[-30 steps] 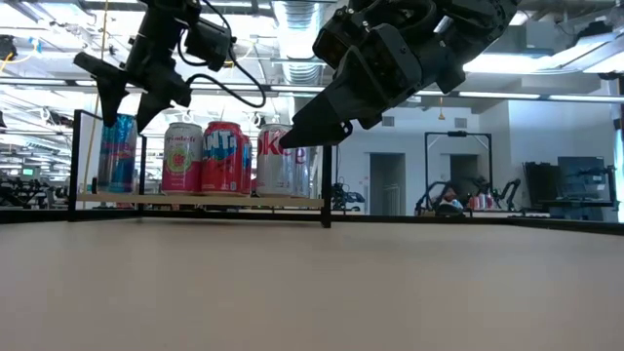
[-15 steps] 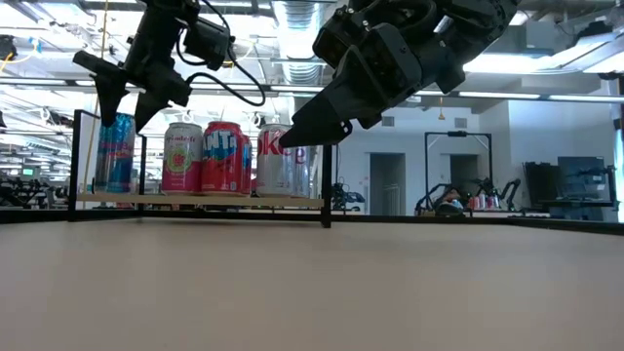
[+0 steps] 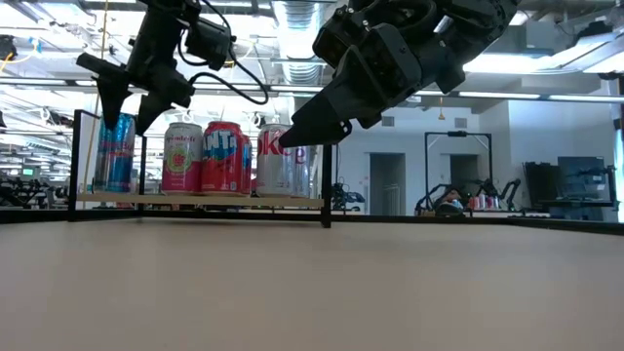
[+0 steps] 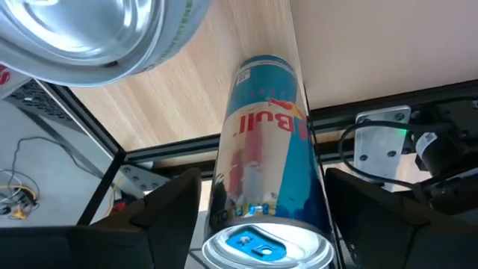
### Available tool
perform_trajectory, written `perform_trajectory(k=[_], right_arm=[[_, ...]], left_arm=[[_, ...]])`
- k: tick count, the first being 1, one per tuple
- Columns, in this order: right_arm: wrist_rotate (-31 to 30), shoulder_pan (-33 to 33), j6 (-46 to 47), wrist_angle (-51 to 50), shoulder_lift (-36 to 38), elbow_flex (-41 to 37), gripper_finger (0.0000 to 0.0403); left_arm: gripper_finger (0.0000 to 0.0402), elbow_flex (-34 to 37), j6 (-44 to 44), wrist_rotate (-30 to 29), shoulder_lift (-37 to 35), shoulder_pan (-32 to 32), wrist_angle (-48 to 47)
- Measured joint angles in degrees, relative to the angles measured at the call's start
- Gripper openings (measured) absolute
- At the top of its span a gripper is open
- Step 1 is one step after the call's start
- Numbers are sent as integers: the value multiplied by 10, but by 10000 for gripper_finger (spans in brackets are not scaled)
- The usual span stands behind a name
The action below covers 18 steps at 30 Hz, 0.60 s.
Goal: Place canned beverage on shelf
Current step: Put the bottom blue soda can on the shelf
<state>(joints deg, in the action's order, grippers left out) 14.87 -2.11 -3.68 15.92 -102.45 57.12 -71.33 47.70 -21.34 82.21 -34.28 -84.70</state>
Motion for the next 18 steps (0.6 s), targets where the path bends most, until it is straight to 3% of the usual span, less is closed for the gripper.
perform_trajectory(k=[7,18], right_arm=[[-2,0,0,0,0,0,359],[-3,0,0,-3,0,0,359]], left_arm=[[270,-4,6,-18,0,0,-4],[270,-91,-14,-10,0,2,-34]])
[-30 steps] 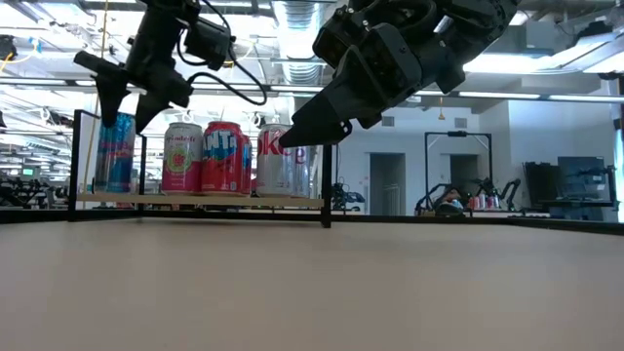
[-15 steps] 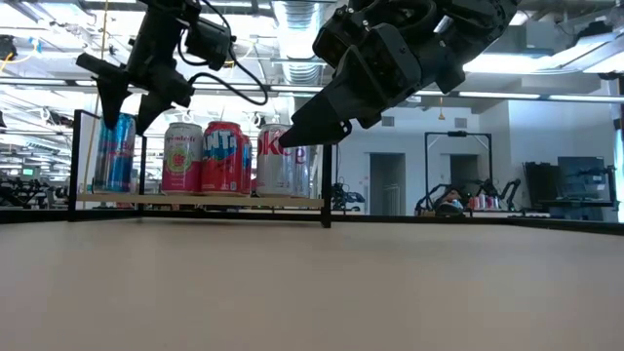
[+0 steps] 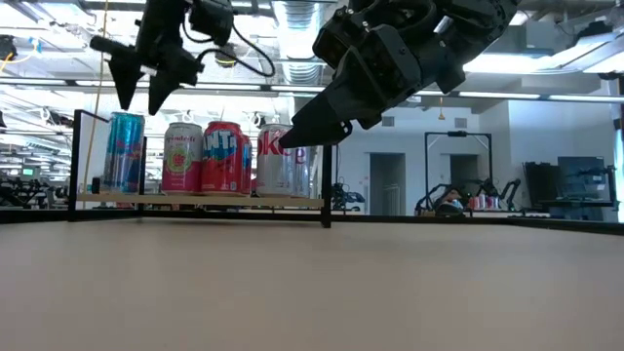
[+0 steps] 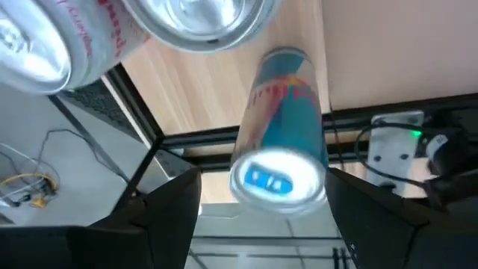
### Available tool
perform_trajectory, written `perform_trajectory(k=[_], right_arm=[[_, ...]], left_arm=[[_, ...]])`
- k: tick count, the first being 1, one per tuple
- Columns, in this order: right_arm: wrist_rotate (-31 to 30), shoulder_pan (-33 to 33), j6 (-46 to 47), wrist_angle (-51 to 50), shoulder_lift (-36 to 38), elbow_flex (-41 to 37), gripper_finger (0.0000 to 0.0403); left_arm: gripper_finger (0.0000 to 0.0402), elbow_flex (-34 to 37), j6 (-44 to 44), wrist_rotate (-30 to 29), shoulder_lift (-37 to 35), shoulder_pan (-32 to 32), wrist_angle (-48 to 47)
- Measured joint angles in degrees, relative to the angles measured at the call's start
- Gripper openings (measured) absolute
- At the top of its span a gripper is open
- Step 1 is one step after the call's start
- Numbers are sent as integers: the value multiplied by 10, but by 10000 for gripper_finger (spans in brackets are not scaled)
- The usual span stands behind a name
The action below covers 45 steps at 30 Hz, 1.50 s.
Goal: Place canned beverage on shelf
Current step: Put the bottom blue soda can on the shelf
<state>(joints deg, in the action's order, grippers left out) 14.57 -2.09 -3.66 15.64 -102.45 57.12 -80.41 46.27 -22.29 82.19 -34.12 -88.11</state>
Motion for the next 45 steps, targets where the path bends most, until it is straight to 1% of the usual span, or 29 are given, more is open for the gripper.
perform_trajectory(k=[4,7,9,13,14,16,19,22,24,26,27,28,31,36,40,45], right_arm=[[-2,0,-4,0,0,0,359],[-2,0,-7,-1,0,0,359],[-2,0,-7,-1,0,0,359],[-2,0,-7,-2,0,0,359],[-2,0,-7,-2,0,0,359],[-2,0,-7,-2,0,0,359],[-2,0,13,2,0,0,359],[-2,-1,30,4,0,0,359],[-5,-2,32,9,0,0,359],[-20,-6,33,24,0,0,359],[-27,-6,33,33,0,0,359],[-30,-8,33,40,0,0,359],[-31,-9,32,41,0,7,359],[-31,-4,26,40,0,11,359],[-32,-3,23,37,0,11,359],[-31,-6,23,26,0,11,359]], left_arm=[[270,-41,-27,48,0,5,-12],[270,-80,-58,94,0,15,-18],[268,-102,-105,125,-3,27,-18],[256,-121,-247,212,-15,68,-18],[249,-119,-268,230,-19,82,-20],[231,-110,-296,242,-32,115,-18],[190,-82,-322,229,-56,161,-19],[134,-37,-355,199,-85,189,-20],[90,2,-365,190,-109,194,-19],[42,45,-370,175,-131,192,-18],[22,66,-370,161,-143,187,-16],[12,84,-370,143,-152,181,-14],[6,125,-365,105,-170,160,3],[1,165,-333,114,-177,125,47],[0,188,-324,81,-168,99,67],[0,199,-304,77,-166,75,96]])
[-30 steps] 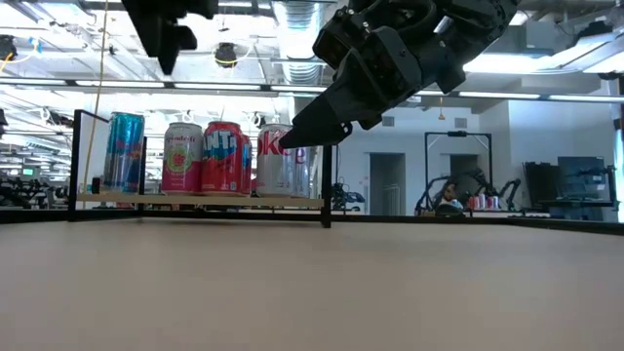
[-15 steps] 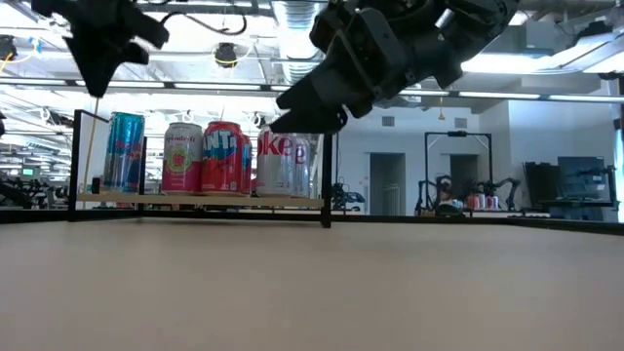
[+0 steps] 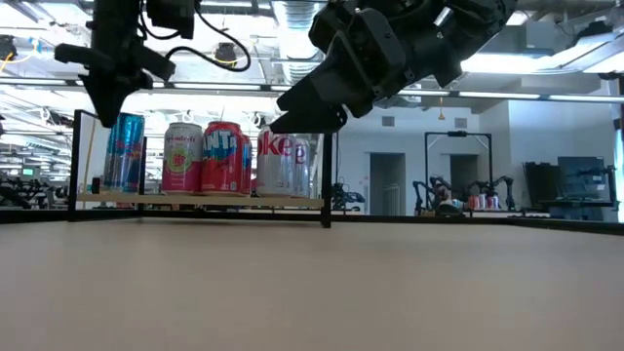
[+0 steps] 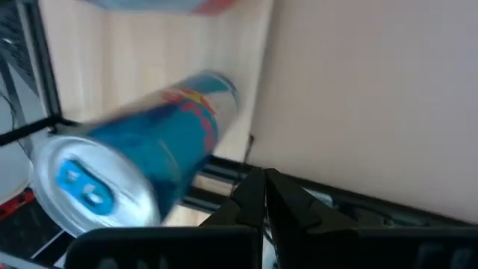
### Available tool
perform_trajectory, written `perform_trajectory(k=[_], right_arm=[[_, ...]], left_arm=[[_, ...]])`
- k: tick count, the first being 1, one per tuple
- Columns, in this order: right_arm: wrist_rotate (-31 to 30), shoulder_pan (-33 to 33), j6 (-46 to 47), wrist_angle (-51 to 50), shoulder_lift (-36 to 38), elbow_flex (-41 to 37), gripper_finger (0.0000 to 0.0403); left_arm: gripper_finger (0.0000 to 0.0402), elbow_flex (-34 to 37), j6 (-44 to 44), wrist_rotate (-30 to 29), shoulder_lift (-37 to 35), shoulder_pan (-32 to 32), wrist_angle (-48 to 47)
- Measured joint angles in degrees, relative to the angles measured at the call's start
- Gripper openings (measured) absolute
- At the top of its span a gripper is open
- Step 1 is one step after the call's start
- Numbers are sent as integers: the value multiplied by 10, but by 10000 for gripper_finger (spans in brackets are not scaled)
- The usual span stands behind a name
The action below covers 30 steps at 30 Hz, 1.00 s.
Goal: Place canned beverage on shelf
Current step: Put the bottom blue soda can on the shelf
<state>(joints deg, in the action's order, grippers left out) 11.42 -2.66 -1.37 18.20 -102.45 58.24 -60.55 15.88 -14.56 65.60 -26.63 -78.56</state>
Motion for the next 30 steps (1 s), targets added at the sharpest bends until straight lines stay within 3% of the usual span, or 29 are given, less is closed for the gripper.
perform_trajectory(k=[10,30], right_arm=[[0,1,-2,-12,0,0,359],[0,1,-2,-11,0,0,359]], left_arm=[[0,0,1,-70,0,-38,10],[0,0,15,-106,0,-109,44]])
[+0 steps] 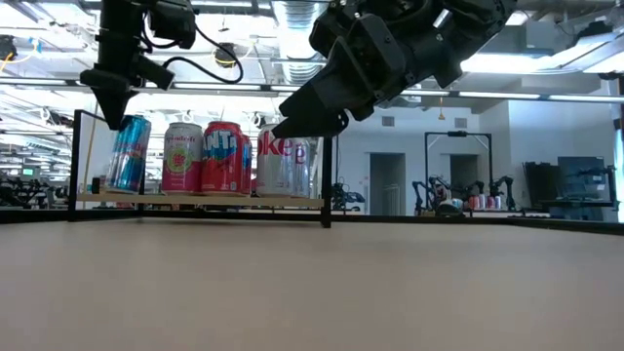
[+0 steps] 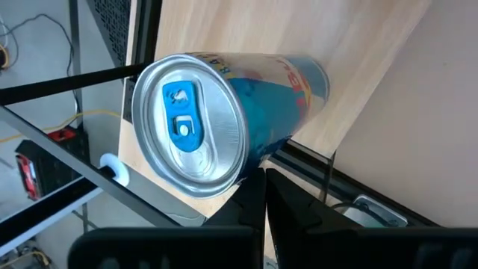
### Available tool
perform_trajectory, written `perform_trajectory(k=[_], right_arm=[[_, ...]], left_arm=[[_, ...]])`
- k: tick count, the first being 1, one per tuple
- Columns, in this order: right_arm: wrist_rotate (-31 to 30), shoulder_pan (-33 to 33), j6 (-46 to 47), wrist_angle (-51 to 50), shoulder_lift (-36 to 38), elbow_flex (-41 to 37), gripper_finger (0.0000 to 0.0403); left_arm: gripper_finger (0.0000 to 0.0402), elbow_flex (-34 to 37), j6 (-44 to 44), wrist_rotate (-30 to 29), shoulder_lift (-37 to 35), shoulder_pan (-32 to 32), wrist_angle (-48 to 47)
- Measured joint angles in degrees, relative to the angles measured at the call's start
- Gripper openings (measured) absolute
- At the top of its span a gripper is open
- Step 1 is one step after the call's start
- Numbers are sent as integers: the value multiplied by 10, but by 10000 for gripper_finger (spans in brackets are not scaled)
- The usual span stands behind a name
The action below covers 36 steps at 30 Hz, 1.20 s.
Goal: Place canned beverage on shelf
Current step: Put the bottom blue soda can on the shelf
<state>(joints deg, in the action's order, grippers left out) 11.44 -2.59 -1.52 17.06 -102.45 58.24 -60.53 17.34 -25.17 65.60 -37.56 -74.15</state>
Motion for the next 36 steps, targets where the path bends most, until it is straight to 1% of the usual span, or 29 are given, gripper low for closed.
perform_trajectory(k=[8,15,17,21,24,27,29,33,36], right_arm=[[0,0,0,0,0,0,359],[0,0,0,0,0,0,359],[0,0,0,0,0,0,359],[0,0,0,0,0,0,359],[0,0,0,0,0,0,359],[0,0,0,0,0,0,359],[0,0,0,0,0,0,359],[0,0,0,0,0,0,359],[0,0,0,0,0,0,359]], left_arm=[[0,0,0,0,0,-9,-13],[0,0,-15,8,0,-9,-54],[0,0,-20,24,0,-8,-65],[0,0,-34,80,0,5,-78],[0,0,-46,95,0,26,-77],[0,0,-51,93,0,54,-66],[0,0,-52,80,0,76,-56],[0,0,-52,28,0,113,-47],[0,0,-52,0,0,124,-44]])
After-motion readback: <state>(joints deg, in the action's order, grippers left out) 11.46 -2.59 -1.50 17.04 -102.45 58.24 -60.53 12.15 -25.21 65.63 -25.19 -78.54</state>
